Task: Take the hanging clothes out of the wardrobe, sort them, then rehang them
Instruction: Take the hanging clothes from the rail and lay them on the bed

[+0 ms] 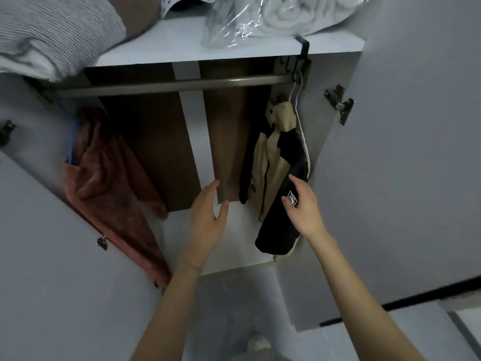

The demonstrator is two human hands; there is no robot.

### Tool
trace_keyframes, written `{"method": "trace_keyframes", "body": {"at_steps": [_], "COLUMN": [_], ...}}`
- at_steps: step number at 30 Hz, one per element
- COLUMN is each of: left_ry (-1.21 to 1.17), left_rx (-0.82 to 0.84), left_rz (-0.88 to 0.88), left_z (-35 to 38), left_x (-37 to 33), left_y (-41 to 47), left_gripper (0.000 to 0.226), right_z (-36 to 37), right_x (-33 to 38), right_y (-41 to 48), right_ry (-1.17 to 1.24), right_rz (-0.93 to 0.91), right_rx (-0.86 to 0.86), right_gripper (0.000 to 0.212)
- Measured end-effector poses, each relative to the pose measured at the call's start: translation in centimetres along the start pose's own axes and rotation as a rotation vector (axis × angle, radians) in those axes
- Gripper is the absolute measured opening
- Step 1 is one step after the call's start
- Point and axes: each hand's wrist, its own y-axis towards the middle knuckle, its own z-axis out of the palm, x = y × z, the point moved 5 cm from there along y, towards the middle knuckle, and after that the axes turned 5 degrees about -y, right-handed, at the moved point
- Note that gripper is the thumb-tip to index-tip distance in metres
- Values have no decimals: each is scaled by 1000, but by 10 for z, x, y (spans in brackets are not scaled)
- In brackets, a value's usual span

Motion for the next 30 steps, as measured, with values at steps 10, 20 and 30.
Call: {"method": "trace_keyframes", "body": {"at_steps": [10,20,30], "left_ry": [39,67,55], "left_rx": [-97,-107,-78], "left_rz": [-109,-130,-86], "left_z": [-14,-35,-50], "left_x": [23,54,73], "left_y": [64,124,153], "left_gripper": [51,52,52], "right_z": [22,29,35], "right_x": [-38,-29,-16], "right_y": [136,192,240], "right_ry": [-170,-137,-142], "right_rz": [65,200,332], "right_rx": [67,-96,-61], "right_gripper": [67,71,36]}}
